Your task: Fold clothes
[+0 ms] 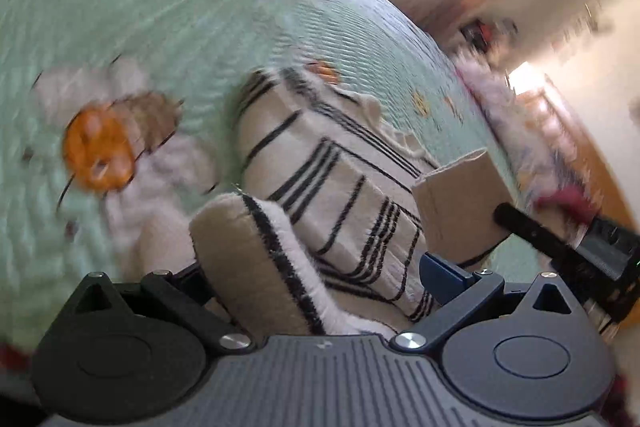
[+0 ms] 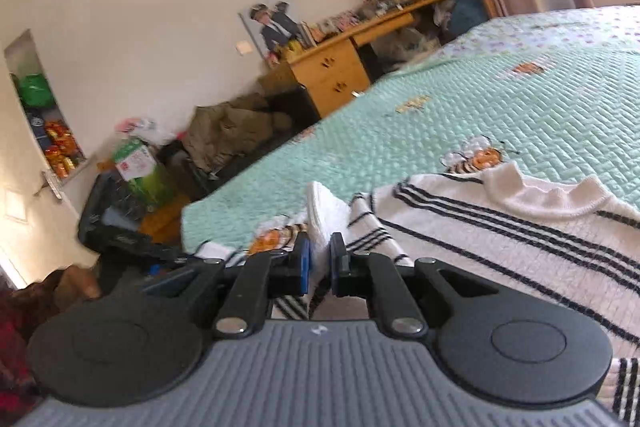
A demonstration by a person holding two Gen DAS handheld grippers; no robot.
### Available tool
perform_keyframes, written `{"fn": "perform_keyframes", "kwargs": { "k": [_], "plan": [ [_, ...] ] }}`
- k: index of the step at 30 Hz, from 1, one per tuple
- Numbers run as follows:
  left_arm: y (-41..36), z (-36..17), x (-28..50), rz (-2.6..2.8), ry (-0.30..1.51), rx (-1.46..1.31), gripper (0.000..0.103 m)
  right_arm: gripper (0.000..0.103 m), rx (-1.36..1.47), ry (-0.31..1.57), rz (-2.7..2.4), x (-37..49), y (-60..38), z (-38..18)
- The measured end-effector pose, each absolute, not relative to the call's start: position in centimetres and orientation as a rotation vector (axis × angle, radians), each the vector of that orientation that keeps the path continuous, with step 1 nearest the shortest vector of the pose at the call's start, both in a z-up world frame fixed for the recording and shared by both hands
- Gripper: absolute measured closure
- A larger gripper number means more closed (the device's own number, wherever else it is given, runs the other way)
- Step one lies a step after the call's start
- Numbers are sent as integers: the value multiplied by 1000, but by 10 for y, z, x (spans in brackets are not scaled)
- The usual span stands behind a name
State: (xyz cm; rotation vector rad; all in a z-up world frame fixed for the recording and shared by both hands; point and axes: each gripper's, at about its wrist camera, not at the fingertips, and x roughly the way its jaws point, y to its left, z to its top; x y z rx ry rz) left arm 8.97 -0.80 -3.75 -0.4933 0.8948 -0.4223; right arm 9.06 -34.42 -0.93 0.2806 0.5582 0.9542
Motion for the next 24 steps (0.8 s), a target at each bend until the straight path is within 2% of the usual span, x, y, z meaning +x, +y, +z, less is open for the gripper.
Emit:
{"fn": "perform_keyframes", "kwargs": {
  "k": [7, 14, 18, 24],
  "plan": [
    [-15, -30, 133, -683, 867, -480, 1, 92, 220, 557, 1018, 74, -356, 1],
    [-39, 46, 123, -846, 697, -156, 1, 92, 175, 560, 1062, 73, -357, 9],
    [-77, 49, 130, -933, 764, 23, 1, 92, 148, 565, 1081, 71, -356, 8],
    [-107, 22, 155, -1125, 911, -18, 1, 92, 122, 576, 1122, 59, -355, 11]
  ]
}}
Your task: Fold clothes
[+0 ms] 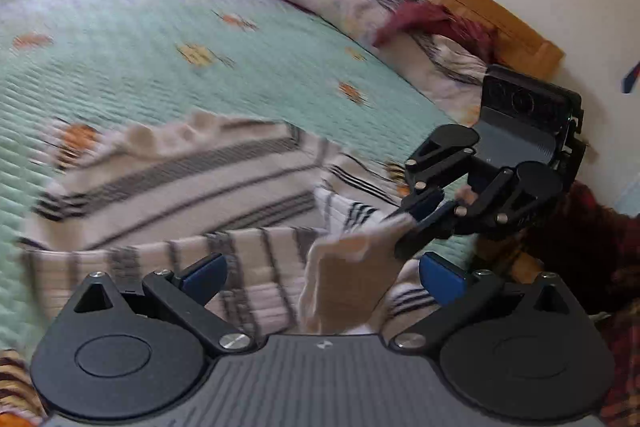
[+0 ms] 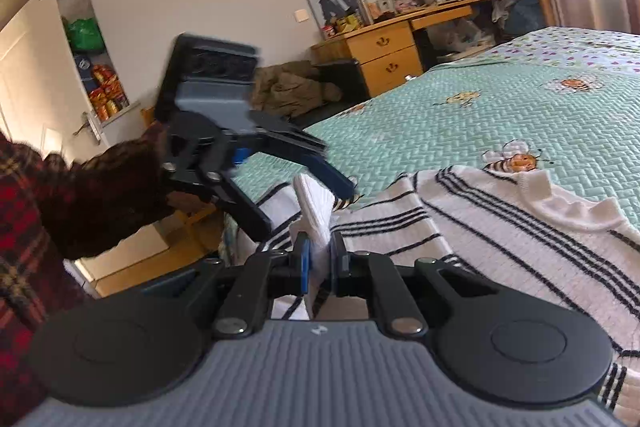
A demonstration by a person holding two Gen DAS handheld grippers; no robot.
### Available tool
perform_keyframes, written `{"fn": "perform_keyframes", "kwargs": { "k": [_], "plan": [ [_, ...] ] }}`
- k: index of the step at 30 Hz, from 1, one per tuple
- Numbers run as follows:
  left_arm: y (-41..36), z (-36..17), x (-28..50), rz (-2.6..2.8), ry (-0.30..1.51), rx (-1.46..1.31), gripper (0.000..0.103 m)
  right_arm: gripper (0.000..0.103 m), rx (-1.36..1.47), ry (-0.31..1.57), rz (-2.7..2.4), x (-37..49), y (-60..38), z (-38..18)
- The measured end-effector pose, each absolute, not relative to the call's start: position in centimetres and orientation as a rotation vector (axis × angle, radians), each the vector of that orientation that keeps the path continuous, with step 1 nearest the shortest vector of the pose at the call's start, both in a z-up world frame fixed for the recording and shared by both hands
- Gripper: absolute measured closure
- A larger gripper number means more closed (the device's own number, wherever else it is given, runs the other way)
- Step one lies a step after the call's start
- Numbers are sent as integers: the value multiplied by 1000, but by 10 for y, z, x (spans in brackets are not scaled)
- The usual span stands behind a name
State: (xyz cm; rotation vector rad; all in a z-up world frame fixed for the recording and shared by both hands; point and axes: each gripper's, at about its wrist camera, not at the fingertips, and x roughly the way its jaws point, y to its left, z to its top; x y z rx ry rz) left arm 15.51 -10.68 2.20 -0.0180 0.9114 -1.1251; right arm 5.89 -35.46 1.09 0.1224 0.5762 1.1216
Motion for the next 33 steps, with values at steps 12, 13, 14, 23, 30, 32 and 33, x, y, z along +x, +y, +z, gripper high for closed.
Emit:
{"fn": "perform_keyframes", "kwargs": {
  "k": [12, 13, 14, 23, 30, 32, 33],
  "plan": [
    [-126, -17, 136, -1083, 918, -201, 99, 70, 419, 514, 894, 21, -409, -41],
    [-122, -23, 133, -1035, 923, -224, 99, 59, 470, 490, 872, 15, -417, -45],
    [-118, -29, 129, -997, 931, -251, 99, 56, 516, 467, 849, 8, -426, -48],
    [-88, -45, 109, -768, 926, -439, 99, 50, 463, 509, 601, -8, -431, -59],
    [-59, -17, 84, -656, 824, -539, 99, 44, 524, 516, 449, -6, -434, -78],
    [-48, -15, 71, -630, 809, -579, 99, 44, 554, 514, 398, -5, -443, -79],
    [-44, -15, 66, -616, 809, -595, 100, 43, 572, 514, 374, -5, -448, -81]
  ]
}}
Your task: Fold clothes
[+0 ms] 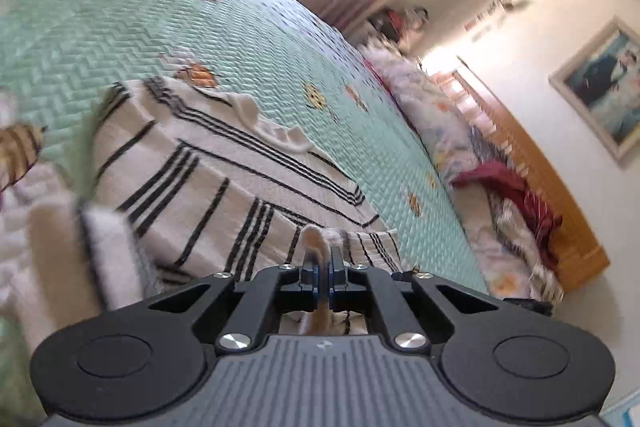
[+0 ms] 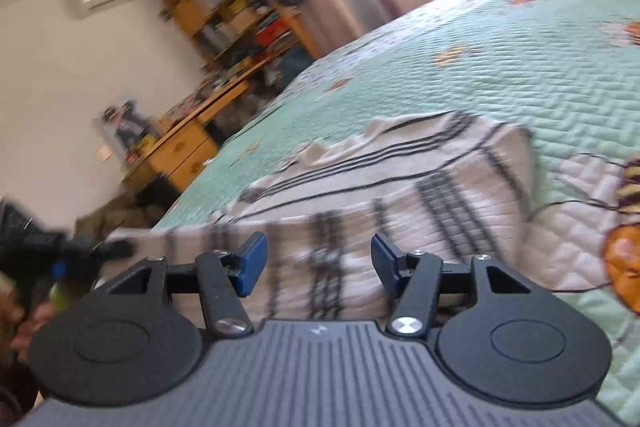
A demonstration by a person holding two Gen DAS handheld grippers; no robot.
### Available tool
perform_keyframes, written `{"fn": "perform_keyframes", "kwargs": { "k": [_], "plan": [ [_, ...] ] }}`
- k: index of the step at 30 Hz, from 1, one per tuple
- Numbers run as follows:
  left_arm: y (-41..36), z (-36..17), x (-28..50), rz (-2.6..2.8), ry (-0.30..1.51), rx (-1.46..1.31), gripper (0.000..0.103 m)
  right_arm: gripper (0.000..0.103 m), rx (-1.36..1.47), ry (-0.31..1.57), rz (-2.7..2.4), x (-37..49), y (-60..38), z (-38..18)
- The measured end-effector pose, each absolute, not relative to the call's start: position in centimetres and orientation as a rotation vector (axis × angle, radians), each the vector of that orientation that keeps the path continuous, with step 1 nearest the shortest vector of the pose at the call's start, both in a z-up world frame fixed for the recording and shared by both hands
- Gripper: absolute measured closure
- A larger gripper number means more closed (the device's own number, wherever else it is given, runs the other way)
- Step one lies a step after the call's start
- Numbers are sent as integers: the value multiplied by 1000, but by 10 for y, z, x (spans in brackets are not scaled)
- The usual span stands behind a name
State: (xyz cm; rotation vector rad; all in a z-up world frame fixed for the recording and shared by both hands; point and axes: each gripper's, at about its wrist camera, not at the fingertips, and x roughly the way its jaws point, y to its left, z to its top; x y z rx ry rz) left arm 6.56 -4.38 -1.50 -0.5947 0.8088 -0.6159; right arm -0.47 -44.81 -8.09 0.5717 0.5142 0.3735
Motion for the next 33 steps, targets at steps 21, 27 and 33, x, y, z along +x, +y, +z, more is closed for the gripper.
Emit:
{"fn": "perform_keyframes", "kwargs": {
  "k": [21, 27, 33],
  "plan": [
    [-11, 6, 35, -562, 782, -669, 99, 33, 594, 582, 186, 16, -466, -101],
    [-38, 24, 54, -639, 779, -565, 99, 33, 443, 513, 156, 16, -454, -81],
    [-52, 49, 79, -672, 733, -479, 99, 33, 694, 572, 444, 72, -466, -95]
  ]
}}
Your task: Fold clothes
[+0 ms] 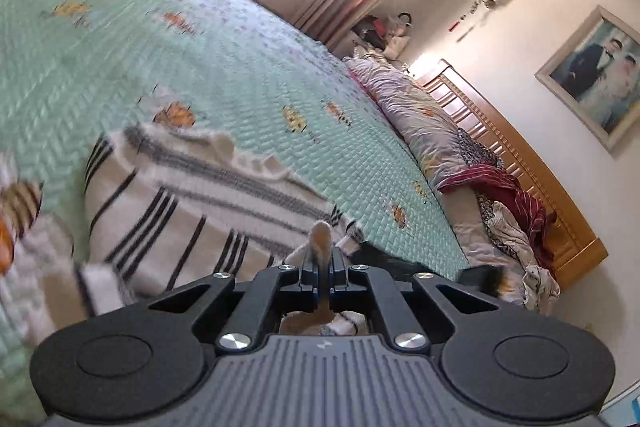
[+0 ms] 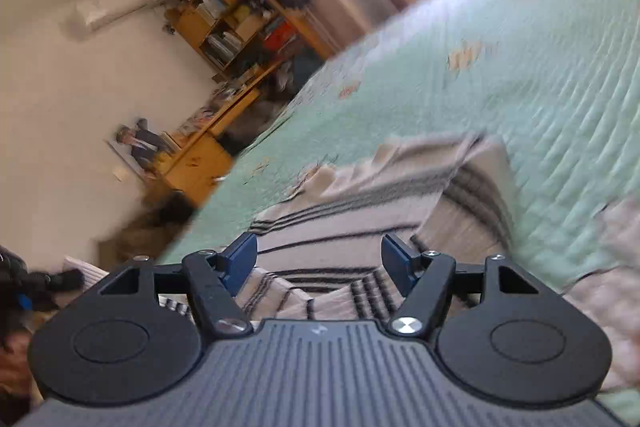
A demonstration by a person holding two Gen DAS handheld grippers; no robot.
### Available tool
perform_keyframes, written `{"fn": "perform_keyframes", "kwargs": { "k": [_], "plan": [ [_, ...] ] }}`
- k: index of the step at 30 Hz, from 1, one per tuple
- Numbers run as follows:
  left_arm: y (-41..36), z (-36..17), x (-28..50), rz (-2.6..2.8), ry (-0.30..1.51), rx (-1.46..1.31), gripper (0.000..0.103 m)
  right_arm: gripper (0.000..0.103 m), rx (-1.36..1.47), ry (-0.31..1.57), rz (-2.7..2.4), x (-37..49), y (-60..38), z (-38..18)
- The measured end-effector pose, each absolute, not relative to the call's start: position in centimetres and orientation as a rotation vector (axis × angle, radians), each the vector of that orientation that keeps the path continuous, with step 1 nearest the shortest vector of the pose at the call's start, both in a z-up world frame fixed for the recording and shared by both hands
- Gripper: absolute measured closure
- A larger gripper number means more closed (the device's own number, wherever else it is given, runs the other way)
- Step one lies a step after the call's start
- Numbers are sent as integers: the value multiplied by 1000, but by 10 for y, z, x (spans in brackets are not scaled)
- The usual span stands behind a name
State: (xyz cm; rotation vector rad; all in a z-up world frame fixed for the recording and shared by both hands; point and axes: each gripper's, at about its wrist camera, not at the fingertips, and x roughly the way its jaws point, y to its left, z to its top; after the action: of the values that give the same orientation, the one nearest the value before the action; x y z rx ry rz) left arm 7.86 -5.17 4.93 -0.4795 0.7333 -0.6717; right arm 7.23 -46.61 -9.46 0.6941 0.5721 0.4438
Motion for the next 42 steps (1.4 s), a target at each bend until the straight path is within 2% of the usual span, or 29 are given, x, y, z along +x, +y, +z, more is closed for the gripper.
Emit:
{"fn": "perform_keyframes", "kwargs": {
  "k": [1, 2, 3, 4, 8, 12, 14, 15, 17, 20, 22, 29, 32, 35, 38, 42],
  "plan": [
    [-52, 55, 82, -669, 716, -458, 99, 39, 703, 619, 366, 80, -473, -104],
    [-52, 61, 86, -662, 700, -437, 99, 49, 717, 658, 297, 87, -480, -113],
    [-51, 63, 90, -653, 695, -420, 99, 64, 768, 647, 288, 86, -487, -119],
    [-49, 65, 94, -644, 699, -406, 99, 64, 819, 636, 278, 86, -494, -126],
    [-44, 48, 115, -578, 781, -363, 98, 61, 825, 595, 264, 77, -496, -127],
    [-35, 22, 126, -510, 855, -355, 98, 44, 752, 537, 262, 64, -476, -111],
    [-30, 13, 129, -490, 880, -369, 96, 42, 691, 518, 322, 60, -455, -99],
    [-27, 9, 130, -470, 893, -369, 93, 42, 661, 510, 355, 58, -444, -93],
    [-23, 2, 132, -398, 933, -346, 63, 39, 611, 521, 476, 59, -415, -81],
    [-13, -5, 129, -288, 975, -306, 45, 37, 555, 590, 666, 63, -364, -75],
    [-4, -11, 120, -250, 993, -310, 37, 37, 546, 658, 755, 70, -335, -77],
    [22, -52, 66, -255, 1067, -393, 34, 36, 372, 785, 919, 91, -274, -82],
    [26, -57, 48, -270, 1055, -400, 33, 38, 57, 813, 926, 89, -241, -88],
    [29, -60, 38, -293, 1061, -403, 33, 38, -237, 711, 938, 68, -220, -86],
    [36, -65, 31, -289, 1071, -423, 33, 38, -183, 731, 908, 72, -223, -77],
    [43, -76, 25, -264, 1087, -453, 25, 37, -21, 696, 900, 83, -233, -58]
  ]
}}
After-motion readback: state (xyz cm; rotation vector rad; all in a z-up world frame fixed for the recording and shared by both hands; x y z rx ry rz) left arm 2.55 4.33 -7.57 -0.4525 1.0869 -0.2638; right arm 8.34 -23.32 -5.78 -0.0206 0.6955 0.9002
